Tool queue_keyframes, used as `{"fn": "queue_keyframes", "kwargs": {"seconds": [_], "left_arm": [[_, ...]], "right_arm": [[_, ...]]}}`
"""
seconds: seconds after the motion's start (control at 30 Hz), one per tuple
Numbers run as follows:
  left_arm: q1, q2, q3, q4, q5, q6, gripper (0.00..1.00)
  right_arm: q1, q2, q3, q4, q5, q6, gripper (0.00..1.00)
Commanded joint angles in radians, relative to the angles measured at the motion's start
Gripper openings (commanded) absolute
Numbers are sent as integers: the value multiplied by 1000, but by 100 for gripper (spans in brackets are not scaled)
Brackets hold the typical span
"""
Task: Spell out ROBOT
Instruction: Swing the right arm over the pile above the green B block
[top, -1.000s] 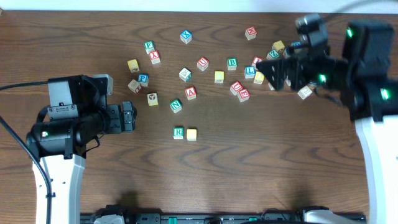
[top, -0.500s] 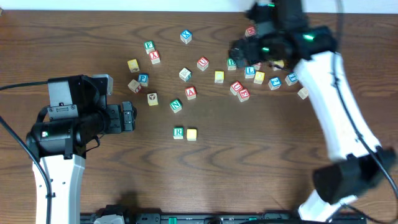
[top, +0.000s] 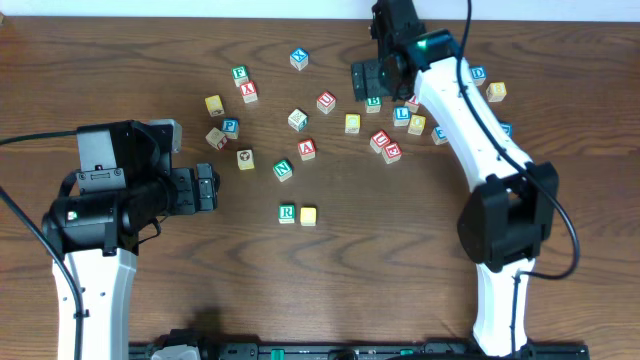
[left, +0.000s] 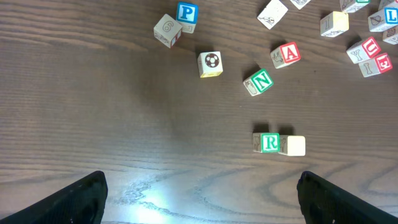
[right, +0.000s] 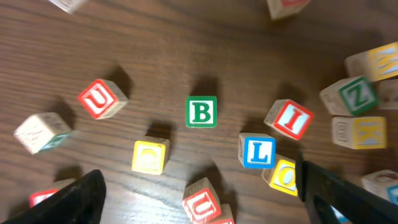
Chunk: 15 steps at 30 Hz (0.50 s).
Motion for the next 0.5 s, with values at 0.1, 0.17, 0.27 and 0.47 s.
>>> {"fn": "queue_keyframes", "kwargs": {"seconds": [0.1, 0.17, 0.27, 0.47], "left_arm": [[4, -2, 13, -2, 15, 13, 96], [4, -2, 13, -2, 15, 13, 96], [4, -2, 13, -2, 15, 13, 96], [4, -2, 13, -2, 15, 13, 96]], "right_arm": [[-11, 77, 19, 25, 2, 55, 89], [-9, 103, 19, 32, 2, 58, 88], [-9, 144, 19, 48, 2, 83, 87], [-7, 183, 19, 78, 2, 95, 85]]}}
